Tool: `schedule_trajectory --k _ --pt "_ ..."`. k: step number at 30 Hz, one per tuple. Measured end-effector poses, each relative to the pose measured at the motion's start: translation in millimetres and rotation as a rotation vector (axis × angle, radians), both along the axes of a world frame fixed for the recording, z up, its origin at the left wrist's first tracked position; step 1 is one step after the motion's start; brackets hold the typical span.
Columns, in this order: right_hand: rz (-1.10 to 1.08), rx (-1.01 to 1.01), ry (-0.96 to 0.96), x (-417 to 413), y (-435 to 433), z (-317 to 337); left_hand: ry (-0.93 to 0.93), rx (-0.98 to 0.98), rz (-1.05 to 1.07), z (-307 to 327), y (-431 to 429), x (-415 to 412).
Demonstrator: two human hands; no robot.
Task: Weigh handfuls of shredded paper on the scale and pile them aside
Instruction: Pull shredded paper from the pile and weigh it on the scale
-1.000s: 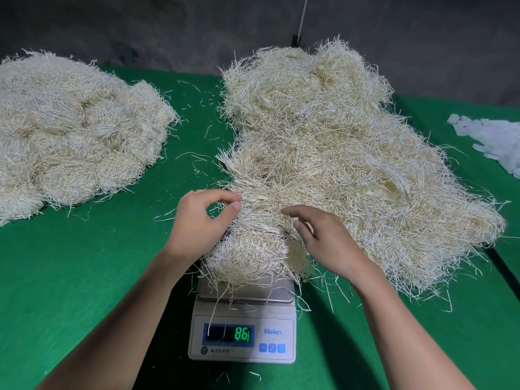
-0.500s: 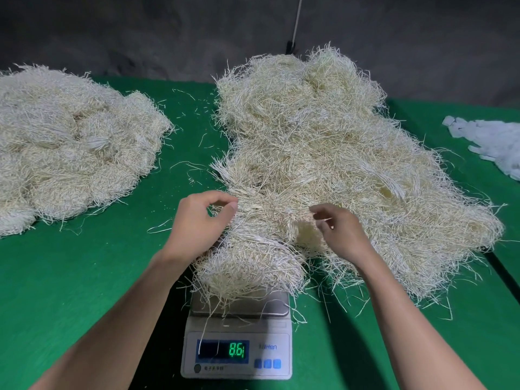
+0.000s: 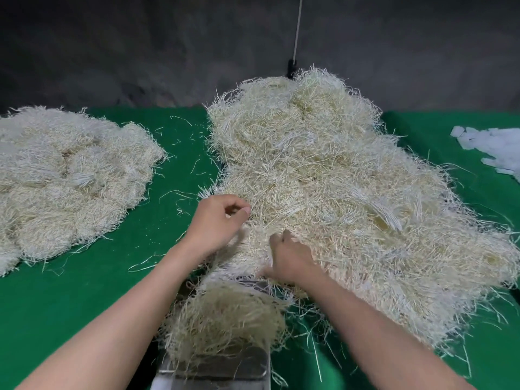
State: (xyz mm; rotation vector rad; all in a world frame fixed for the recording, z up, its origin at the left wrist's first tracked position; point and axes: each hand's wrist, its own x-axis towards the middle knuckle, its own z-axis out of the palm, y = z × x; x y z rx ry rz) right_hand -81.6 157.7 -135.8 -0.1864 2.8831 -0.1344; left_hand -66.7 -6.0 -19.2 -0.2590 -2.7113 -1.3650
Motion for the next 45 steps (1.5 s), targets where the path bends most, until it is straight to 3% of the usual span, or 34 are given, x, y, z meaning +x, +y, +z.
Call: schedule_trajectory --k 3,7,8,12,15,17,20,21,24,25,28,30,33,35,38,41,45 --pt "-0.036 -0.122 0.075 -18.3 12.6 1.0 -0.019 -0.044 0.016 2.1 8.9 -10.5" --pt "-0.281 -0.890 0.079 -45.6 43.3 60.5 -0.115 -0.043 0.024 6.4 20.8 -28.7" --pt "-0.312 -1.002 0.083 -50.2 51.2 76.9 -0.158 -0.003 0.027 8.2 25.5 -33.3" --pt "-0.346 -1.170 0.042 -53.2 74.9 116.0 -0.373 0.238 -0.035 20.8 49.8 -48.8" --pt "-0.384 -1.368 -0.035 -48.0 77.8 127.8 -0.503 0.249 -0.176 23.1 74.7 -52.1" --pt "-0.319 -1.517 -0.103 -44.0 76.9 136.8 -0.522 0.265 -0.184 20.6 91.0 -53.2" --pt "-0.221 -1.730 -0.188 -40.3 84.6 152.9 -0.433 0.341 -0.024 24.8 99.2 -58.3" --pt "-0.207 -1.706 -0.154 -40.9 89.2 156.1 -0.407 0.379 0.030 28.6 97.5 -60.1" --pt "-0.221 -1.300 0.212 -42.7 101.9 160.6 -0.360 0.589 0.087 43.8 87.1 -64.7" --pt "-0.199 -1.239 0.254 -43.9 105.2 159.8 -0.349 0.636 0.081 49.1 84.6 -65.0" --pt "0.048 -1.290 -0.117 -43.0 98.7 154.9 -0.321 0.721 0.015 64.3 82.2 -63.7" --pt "0.130 -1.195 -0.279 -41.8 77.9 142.6 -0.337 0.825 -0.041 72.7 84.1 -61.2" --pt "0.072 -0.940 -0.200 -48.4 51.5 104.9 -0.345 0.938 -0.079 83.0 80.0 -57.7" --pt "-0.033 -0.634 -0.163 -54.0 60.1 79.2 -0.311 0.978 -0.070 88.4 67.7 -57.3" --pt "-0.135 -0.279 -0.136 -53.2 86.7 58.1 -0.262 0.897 0.010 88.7 47.0 -56.8" --pt "-0.090 -0.317 -0.110 -48.0 95.0 94.7 -0.217 0.731 0.093 81.0 41.9 -53.9" --pt "0.070 -0.759 0.085 -39.1 88.2 164.7 -0.188 0.641 0.093 71.3 47.0 -47.0"
